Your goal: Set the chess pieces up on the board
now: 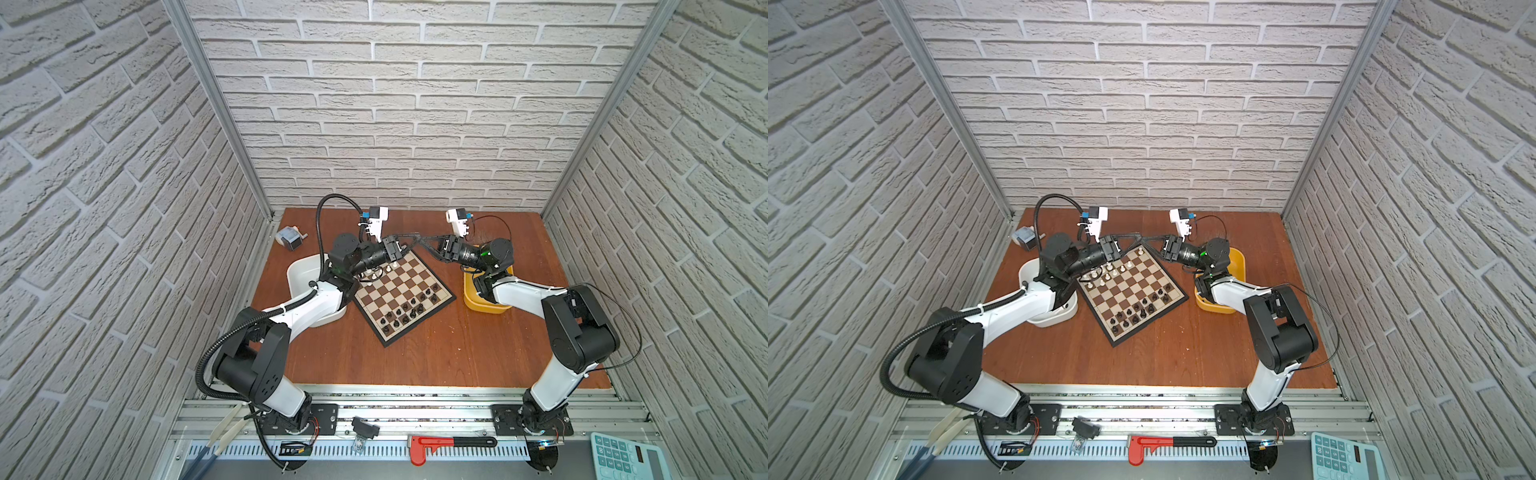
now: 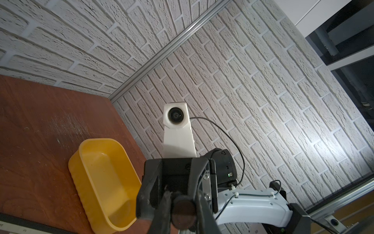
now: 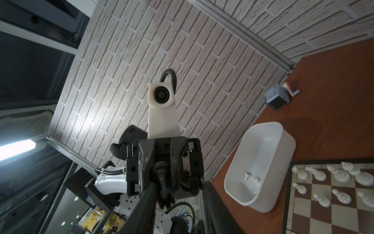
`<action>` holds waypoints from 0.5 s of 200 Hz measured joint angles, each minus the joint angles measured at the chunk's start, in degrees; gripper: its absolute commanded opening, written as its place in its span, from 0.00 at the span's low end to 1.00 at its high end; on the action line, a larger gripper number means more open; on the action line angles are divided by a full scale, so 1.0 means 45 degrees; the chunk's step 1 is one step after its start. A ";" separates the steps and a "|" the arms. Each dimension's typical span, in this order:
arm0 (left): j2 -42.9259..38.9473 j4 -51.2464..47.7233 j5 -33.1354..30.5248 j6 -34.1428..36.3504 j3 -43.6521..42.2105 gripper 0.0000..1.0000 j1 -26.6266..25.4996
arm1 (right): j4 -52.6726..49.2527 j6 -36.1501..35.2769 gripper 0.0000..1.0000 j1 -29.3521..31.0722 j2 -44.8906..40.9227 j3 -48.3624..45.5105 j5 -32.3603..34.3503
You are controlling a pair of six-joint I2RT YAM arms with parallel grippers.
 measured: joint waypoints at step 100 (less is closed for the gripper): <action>-0.0063 -0.0049 -0.0015 0.0078 -0.0010 0.00 -0.0010 | 0.0942 0.0782 0.24 -0.0015 0.0029 -0.0083 -0.0010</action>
